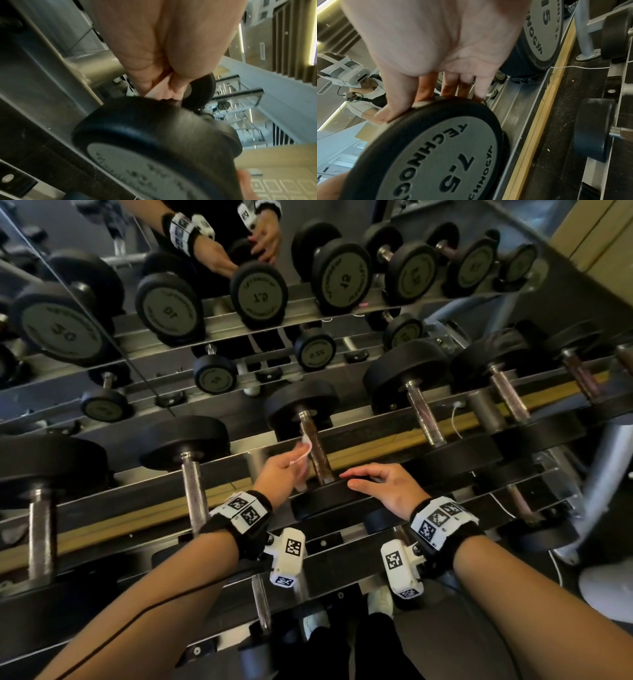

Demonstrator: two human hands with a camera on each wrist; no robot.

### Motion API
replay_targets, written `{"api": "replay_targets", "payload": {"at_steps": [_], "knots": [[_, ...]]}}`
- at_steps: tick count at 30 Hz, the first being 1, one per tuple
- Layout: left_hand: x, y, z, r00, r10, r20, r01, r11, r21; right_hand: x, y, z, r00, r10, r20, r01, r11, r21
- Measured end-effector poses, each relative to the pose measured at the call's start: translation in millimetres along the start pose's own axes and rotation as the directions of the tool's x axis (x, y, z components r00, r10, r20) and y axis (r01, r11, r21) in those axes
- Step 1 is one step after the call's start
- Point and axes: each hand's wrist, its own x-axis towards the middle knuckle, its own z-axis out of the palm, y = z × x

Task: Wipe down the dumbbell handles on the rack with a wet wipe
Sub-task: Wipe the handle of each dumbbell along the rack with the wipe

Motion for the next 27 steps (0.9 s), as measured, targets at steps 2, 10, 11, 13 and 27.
{"api": "replay_targets", "payload": {"at_steps": [2,10,11,13,27], "knots": [[-0.7,-3.4,7.9,0.999,0.009,0.048,-0.009,1.0,0.0,-1.3,-0.2,1.4,1.0,0.0,-0.008,0.0,1.0,0.013],[-9.7,-2.5,-6.3,0.983,-0.011,0.183,-0.023,0.983,0.183,-6.5,4.4,6.0,0.999,-0.003,-0.043,0.004,0.999,0.042],[-7.9,-2.8,-10.5,0.979,-0.021,0.203,-0.015,0.985,0.172,-6.6,5.0,6.3,0.999,-0.005,-0.041,0.007,0.999,0.046],[-3.1,-3.0,-20.6,0.987,-0.033,0.155,0.022,0.997,0.072,-6.1,5.5,6.0,0.999,-0.013,-0.032,0.015,0.998,0.061],[-4.9,-5.0,12.1,0.999,-0.019,0.031,0.019,1.0,-0.009,-4.2,5.4,5.3,0.999,-0.014,-0.048,0.017,0.998,0.066]]}}
